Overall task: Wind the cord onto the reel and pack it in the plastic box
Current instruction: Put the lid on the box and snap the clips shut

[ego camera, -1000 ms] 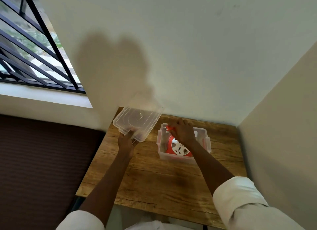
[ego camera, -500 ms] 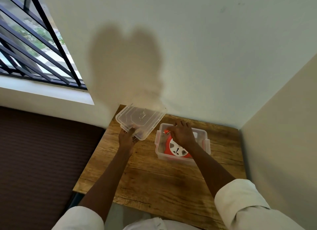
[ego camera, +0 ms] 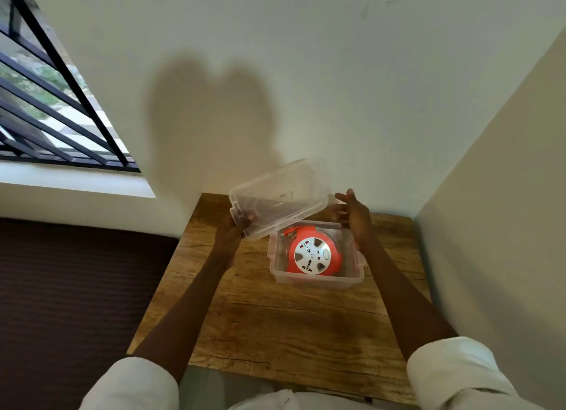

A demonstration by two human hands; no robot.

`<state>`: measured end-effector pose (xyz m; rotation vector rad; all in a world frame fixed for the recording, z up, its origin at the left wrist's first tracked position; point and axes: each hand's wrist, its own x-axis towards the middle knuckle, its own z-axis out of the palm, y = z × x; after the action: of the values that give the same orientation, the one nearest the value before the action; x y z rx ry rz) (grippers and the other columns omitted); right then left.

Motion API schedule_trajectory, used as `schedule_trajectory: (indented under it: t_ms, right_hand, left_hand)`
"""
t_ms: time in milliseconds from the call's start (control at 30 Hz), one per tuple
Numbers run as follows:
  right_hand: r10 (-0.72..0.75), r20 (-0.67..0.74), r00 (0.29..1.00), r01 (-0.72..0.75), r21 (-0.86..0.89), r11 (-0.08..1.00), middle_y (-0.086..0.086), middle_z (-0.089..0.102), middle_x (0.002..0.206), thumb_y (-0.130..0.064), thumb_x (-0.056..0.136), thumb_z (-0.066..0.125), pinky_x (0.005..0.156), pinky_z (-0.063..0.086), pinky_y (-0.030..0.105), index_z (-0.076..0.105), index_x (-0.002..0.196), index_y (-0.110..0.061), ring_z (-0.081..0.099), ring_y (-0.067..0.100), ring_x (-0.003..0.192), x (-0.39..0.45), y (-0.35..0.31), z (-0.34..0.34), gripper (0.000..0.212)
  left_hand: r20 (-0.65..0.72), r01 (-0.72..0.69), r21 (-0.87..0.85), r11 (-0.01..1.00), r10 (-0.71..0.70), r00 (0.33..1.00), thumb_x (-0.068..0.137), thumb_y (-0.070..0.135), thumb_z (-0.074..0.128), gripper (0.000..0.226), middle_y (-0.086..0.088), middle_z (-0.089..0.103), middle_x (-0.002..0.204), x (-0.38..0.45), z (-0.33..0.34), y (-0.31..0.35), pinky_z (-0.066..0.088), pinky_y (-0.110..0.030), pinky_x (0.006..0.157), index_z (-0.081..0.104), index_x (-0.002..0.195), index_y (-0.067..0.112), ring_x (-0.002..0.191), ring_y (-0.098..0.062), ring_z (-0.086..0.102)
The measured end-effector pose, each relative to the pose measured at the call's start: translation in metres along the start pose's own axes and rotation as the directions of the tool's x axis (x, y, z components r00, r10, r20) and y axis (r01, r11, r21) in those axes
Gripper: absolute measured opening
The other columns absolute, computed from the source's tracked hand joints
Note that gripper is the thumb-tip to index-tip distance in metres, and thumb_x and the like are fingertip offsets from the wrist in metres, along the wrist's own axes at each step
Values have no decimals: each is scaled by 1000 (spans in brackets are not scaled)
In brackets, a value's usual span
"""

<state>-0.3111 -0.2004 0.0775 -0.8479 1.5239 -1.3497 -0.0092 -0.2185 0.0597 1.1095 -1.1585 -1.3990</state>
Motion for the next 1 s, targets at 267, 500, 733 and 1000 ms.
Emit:
schedule_trajectory:
  t_ms: [267,500,733,1000]
  right_hand:
    - [252,139,958,-281,258,924,15,73,114,-59,94,53,87,54,46,79,103,-12,70,31,96,-2,-2,-55,55]
    - [179,112,977,-191,108,976,15,72,116,-6,97,56,78,56,43,71,119,-15,67,32,92,-23,17,-74,28]
    - [136,-4,991,-136,-71,988,3,76,106,-10,98,59,73,61,39,72,107,-30,74,24,89,-51,30,-77,26]
    - [47,-68,997,-61,-229,971,-12,72,106,-17,102,54,66,60,29,70,116,-33,72,10,91,-62,41,-65,27]
  left_hand:
    - [243,-276,434,858,184,953,91,0,64,22,-8,63,128,19,19,11,51,-30,95,73,103,16,117,-10,59]
    - [19,-117,567,816,129,991,89,15,73,25,-1,72,109,13,51,3,55,-20,70,71,114,11,91,-17,69]
    - [-36,87,541,837,-80,996,94,5,58,19,-5,74,81,-14,52,-30,57,-28,60,75,87,10,72,-22,71]
    - [-143,161,573,804,-96,985,100,39,50,37,-8,62,106,-33,56,-54,51,-15,52,67,107,7,81,-17,68]
